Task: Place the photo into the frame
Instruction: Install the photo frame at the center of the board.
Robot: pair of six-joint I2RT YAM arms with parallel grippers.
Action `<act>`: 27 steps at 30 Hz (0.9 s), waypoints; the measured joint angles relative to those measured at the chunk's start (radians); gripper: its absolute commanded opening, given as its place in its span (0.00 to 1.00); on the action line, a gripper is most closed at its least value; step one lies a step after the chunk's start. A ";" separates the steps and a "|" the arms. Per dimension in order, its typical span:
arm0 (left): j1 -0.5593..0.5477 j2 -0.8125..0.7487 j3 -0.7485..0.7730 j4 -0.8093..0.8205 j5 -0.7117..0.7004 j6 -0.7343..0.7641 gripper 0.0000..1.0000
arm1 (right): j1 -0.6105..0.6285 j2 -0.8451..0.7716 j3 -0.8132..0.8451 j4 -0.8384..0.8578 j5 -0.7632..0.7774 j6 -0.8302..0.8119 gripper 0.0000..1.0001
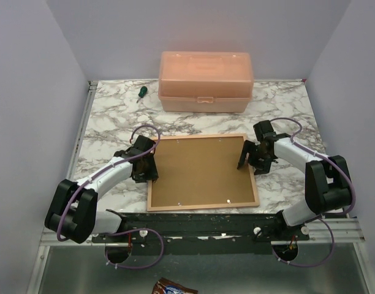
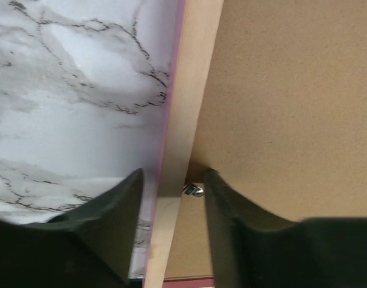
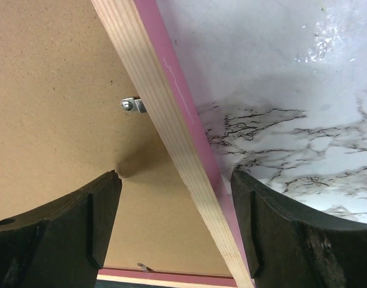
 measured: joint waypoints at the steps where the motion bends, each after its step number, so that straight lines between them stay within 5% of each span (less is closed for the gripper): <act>1: 0.000 0.004 0.000 0.003 0.004 -0.002 0.29 | -0.003 -0.001 -0.002 0.002 -0.004 0.002 0.81; 5: 0.000 0.003 0.000 0.013 0.008 -0.001 0.10 | -0.006 -0.009 -0.010 0.009 -0.011 0.010 0.81; 9: 0.002 -0.001 0.000 0.016 0.013 0.022 0.05 | -0.006 -0.013 -0.014 0.013 -0.024 0.015 0.81; 11: 0.002 -0.001 0.000 0.016 0.013 0.024 0.15 | -0.006 -0.018 -0.018 0.016 -0.025 0.015 0.81; 14: 0.002 -0.005 0.000 0.010 0.013 0.027 0.51 | -0.006 -0.027 -0.028 0.023 -0.026 0.016 0.81; 17: 0.002 -0.030 0.000 -0.014 0.015 0.015 0.69 | -0.006 -0.039 -0.039 0.024 -0.033 0.016 0.81; 27: 0.003 -0.166 -0.091 -0.018 0.103 -0.008 0.76 | -0.011 -0.077 -0.089 0.052 -0.112 0.024 0.81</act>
